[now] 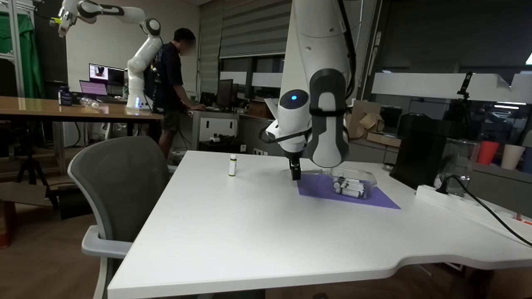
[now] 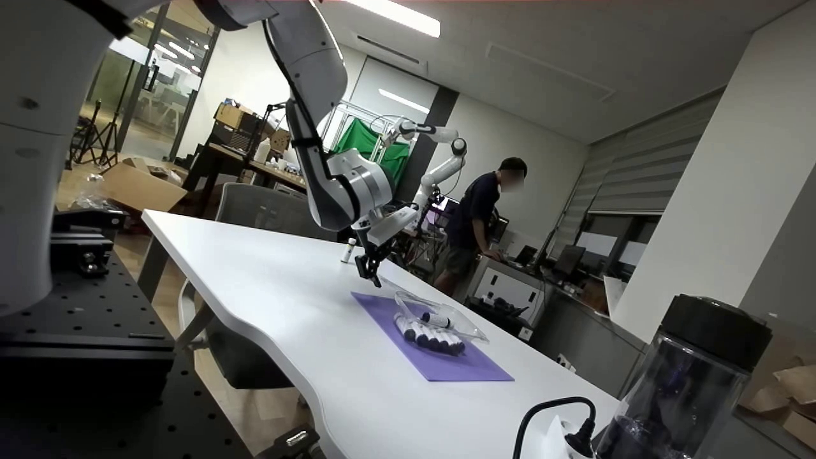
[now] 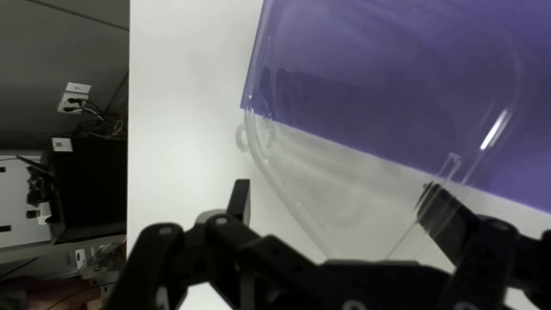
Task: Remove one bottle from the clear box and close it
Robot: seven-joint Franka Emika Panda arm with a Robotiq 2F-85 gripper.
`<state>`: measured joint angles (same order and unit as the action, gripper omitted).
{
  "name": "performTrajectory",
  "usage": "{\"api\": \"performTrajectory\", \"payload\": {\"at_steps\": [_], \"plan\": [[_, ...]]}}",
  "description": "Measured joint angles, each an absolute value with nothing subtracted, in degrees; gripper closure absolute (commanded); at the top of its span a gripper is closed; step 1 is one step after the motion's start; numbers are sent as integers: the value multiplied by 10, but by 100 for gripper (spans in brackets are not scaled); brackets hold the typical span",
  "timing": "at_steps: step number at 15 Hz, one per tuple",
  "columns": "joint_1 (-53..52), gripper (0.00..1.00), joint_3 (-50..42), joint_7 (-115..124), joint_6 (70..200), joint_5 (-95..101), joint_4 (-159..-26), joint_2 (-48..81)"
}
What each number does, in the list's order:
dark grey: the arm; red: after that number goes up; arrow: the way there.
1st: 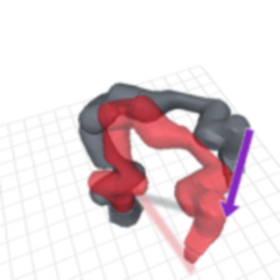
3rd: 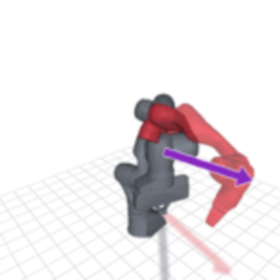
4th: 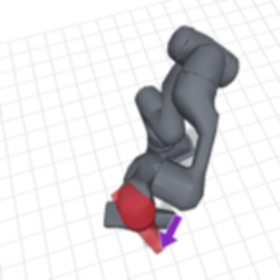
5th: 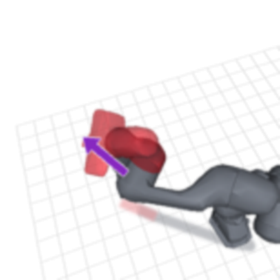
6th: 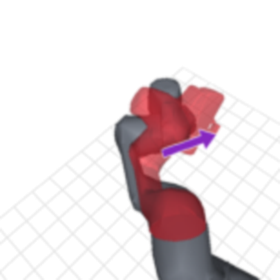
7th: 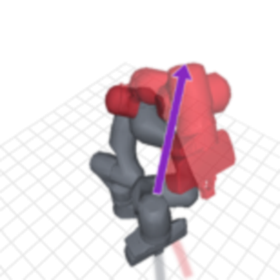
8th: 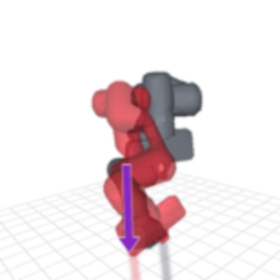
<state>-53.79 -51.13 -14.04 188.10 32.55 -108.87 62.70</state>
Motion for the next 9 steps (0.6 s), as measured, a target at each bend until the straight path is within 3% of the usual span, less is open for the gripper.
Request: {"api": "performTrajectory", "payload": {"at_steps": [9], "plan": [[-651, 0, -608, -153, 1904, 171, -1117, 735]]}}
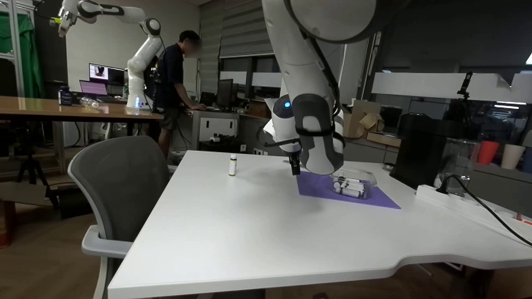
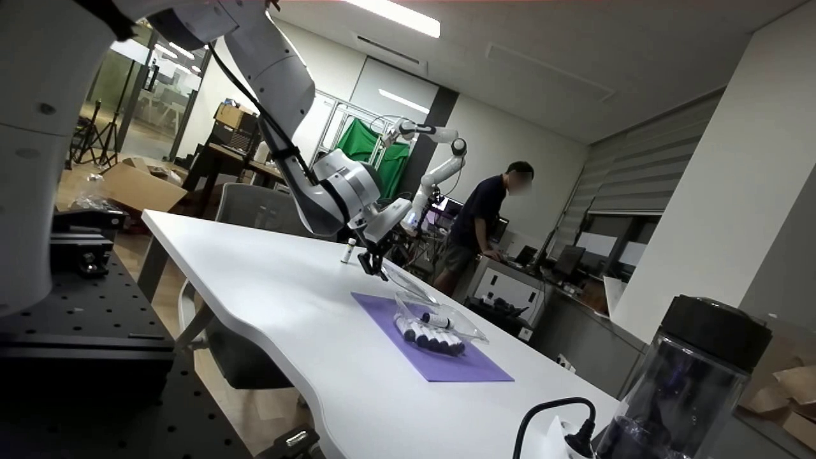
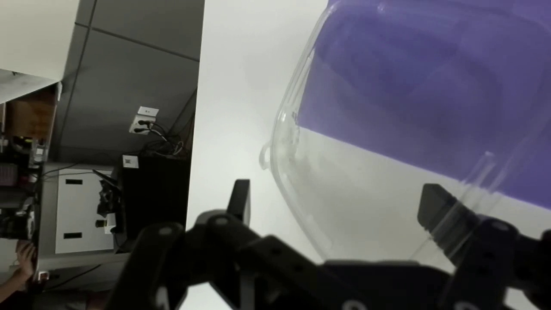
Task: Remove one bottle from the clear box and close it
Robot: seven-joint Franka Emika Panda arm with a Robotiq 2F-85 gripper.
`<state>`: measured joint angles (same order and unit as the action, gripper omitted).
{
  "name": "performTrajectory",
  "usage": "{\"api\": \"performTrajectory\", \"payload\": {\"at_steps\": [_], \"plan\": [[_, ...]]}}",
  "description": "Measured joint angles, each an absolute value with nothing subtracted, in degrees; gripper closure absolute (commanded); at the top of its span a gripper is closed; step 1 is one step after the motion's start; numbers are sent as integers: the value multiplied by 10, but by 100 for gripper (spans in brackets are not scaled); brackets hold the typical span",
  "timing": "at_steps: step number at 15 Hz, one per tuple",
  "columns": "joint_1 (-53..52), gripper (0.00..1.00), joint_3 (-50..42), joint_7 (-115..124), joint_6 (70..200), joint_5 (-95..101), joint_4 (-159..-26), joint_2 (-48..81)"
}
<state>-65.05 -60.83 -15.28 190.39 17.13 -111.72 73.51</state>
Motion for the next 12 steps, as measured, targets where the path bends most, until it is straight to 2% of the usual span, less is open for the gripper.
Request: {"api": "performTrajectory", "payload": {"at_steps": [12], "plan": [[-705, 0, -690, -171, 1874, 158, -1181, 738]]}}
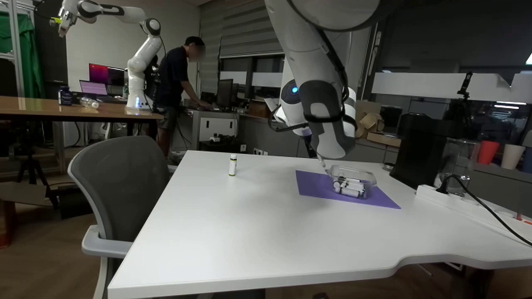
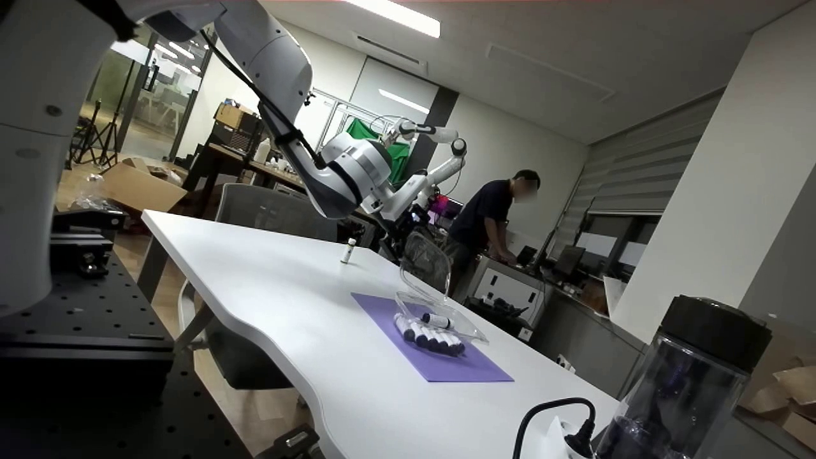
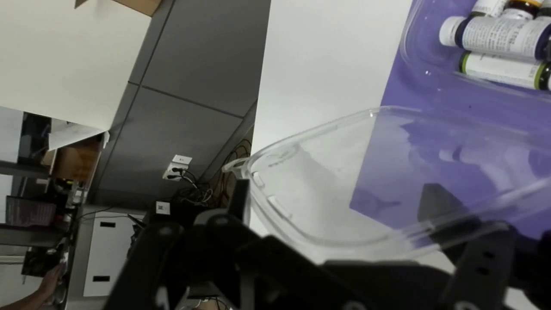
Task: Remove one bottle from the clear box and close it
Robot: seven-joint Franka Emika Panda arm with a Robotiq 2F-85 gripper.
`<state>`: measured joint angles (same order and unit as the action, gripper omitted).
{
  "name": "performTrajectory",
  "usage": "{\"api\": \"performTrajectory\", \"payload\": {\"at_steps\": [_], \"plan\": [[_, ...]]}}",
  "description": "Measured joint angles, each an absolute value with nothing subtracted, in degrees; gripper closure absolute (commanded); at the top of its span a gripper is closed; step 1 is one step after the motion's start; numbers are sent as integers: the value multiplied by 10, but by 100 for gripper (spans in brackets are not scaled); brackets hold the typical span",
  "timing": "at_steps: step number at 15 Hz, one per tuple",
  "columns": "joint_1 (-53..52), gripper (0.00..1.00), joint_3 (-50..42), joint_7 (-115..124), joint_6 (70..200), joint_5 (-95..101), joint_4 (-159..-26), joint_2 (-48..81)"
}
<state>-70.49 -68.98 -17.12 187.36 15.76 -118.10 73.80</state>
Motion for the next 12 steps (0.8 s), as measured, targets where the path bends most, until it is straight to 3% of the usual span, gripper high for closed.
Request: {"api": "performTrajectory", "payload": {"at_steps": [12], "plan": [[-729, 0, -734, -195, 1835, 168, -1307, 681]]}}
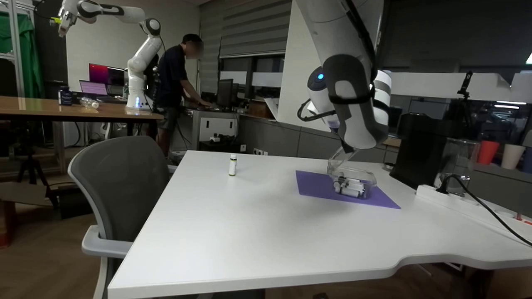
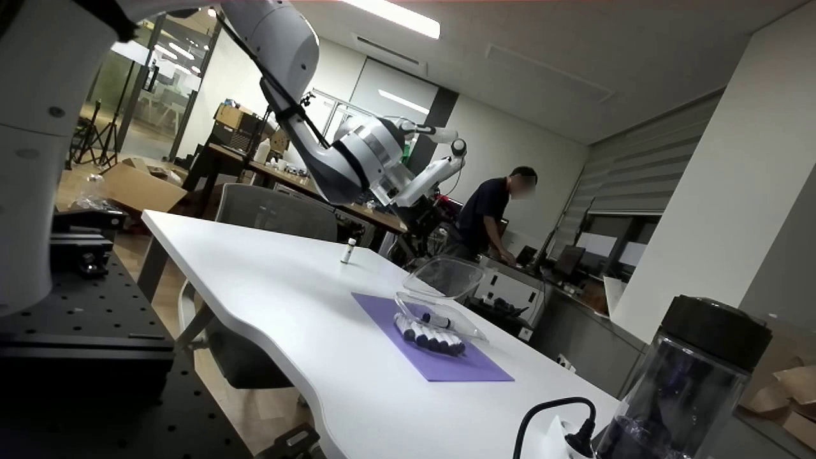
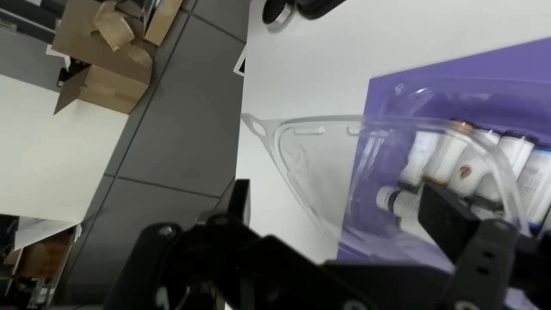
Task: Remove one bottle from the clear box and close it
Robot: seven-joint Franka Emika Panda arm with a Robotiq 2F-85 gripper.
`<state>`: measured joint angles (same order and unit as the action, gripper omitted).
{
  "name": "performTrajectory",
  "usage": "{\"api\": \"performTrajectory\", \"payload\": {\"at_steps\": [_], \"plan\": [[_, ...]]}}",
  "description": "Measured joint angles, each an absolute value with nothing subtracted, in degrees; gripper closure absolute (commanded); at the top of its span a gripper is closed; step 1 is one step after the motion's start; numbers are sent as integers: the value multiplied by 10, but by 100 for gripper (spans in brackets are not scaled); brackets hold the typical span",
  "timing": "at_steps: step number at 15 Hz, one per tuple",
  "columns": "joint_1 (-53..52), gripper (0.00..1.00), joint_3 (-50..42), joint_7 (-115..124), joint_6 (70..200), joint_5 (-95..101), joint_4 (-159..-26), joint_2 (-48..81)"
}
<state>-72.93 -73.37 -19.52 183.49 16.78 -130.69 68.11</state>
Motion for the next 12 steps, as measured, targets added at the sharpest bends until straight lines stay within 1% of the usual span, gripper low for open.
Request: {"api": "performTrajectory", "payload": {"at_steps": [3, 5, 9, 12], "plan": [[-688, 0, -728, -209, 1837, 176, -1348, 648], [-642, 0, -722, -227, 1845, 194, -1364, 613], [-526, 0, -710, -281, 1875, 240, -1363, 508], [-444, 0, -669, -318, 1872, 277, -1351, 418]]}}
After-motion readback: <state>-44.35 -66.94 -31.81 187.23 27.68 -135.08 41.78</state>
